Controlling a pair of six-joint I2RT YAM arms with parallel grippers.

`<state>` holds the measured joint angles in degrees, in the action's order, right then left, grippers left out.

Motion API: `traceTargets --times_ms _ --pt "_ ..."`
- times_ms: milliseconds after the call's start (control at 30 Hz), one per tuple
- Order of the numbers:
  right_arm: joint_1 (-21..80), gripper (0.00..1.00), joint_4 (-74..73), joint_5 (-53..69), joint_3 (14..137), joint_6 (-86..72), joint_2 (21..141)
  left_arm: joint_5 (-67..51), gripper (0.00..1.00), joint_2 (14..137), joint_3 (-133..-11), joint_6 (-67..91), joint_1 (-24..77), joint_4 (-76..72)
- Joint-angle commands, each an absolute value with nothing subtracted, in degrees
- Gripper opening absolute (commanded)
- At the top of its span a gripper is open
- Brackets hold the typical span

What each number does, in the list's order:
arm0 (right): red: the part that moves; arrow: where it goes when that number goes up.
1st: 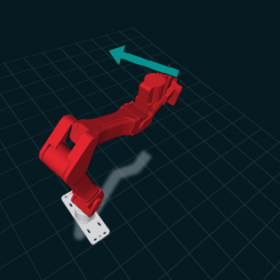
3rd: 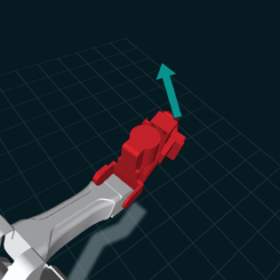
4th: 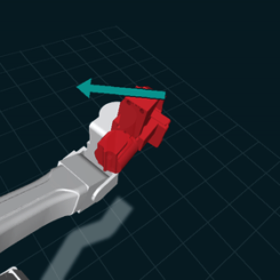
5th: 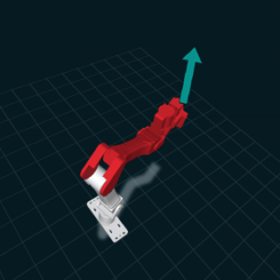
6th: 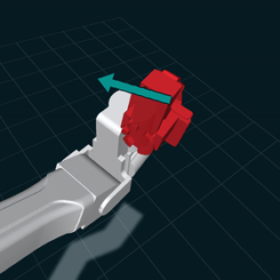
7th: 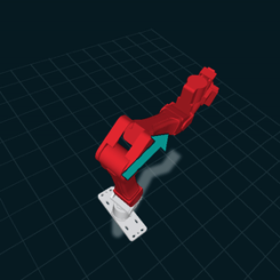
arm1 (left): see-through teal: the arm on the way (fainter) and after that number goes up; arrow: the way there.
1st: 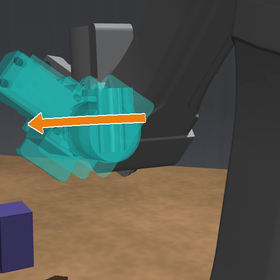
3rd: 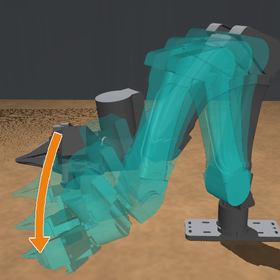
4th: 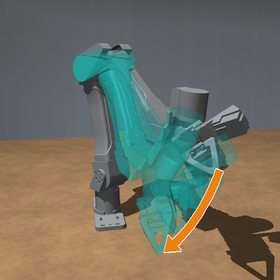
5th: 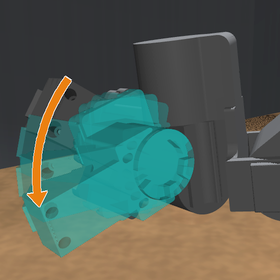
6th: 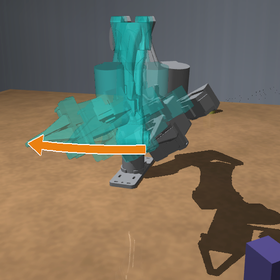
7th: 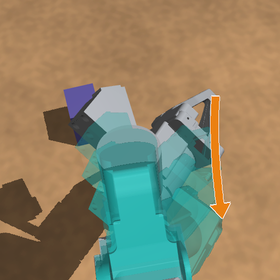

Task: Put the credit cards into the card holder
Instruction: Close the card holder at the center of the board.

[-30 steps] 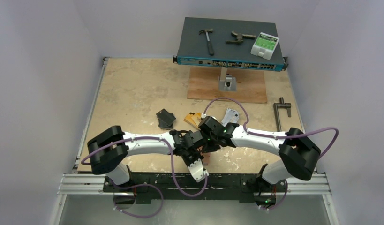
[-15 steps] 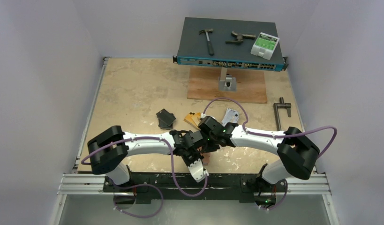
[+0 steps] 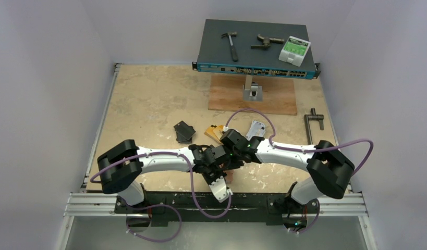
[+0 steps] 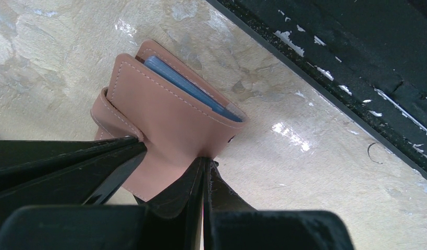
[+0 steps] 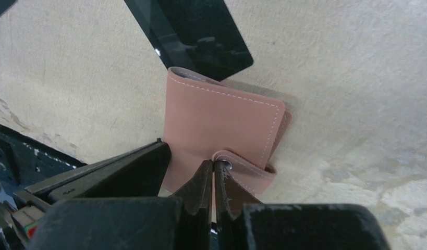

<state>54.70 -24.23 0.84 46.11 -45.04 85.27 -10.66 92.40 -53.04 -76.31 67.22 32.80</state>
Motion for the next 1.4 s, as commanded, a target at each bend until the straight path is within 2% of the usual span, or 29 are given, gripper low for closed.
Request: traceTargets --times_ms 0,67,433,500,533,567,600,700,967,1133,1367 --pt "55.7 0.0 -22.6 -0.2 42.1 -45.7 89.4 -11.8 0.01 93.5 -55.0 -74.8 67.3 31.6" --pt "55.8 0.0 -22.4 -0.3 41.5 -46.1 89.2 -11.7 0.04 93.3 -54.9 -74.7 67.3 31.5" --pt "55.8 0.0 -19.4 -0.2 36.8 -47.9 88.8 -8.8 0.35 89.8 -54.7 -71.9 66.9 32.6" --pt "55.7 0.0 -18.4 -0.2 35.9 -48.4 88.4 -8.1 0.49 87.9 -54.5 -71.3 66.0 34.0" --pt "55.8 0.0 -17.8 1.0 35.5 -48.6 88.1 -7.7 0.75 86.8 -54.6 -70.6 65.5 35.0" --pt "55.8 0.0 -17.3 1.3 35.2 -48.7 88.0 -7.3 0.88 85.8 -54.8 -69.8 65.0 36.0" --pt "55.8 0.0 -16.9 1.4 34.9 -48.8 87.8 -7.0 0.95 84.2 -55.1 -69.0 64.4 37.5" --pt "55.8 0.0 -15.4 2.7 34.4 -49.0 86.9 -6.7 1.0 80.9 -57.6 -65.2 62.7 44.1" --pt "55.7 0.0 -14.6 4.9 34.1 -48.4 85.5 -13.4 1.0 71.0 -63.6 -56.8 51.3 60.3" --pt "54.1 0.0 -10.5 7.8 28.8 -49.3 82.9 -20.1 1.0 66.2 -66.8 -47.2 40.9 63.2" --pt "48.3 0.0 -2.2 15.2 20.9 -50.0 83.7 -38.5 1.0 64.0 -72.8 -36.8 19.6 64.9"
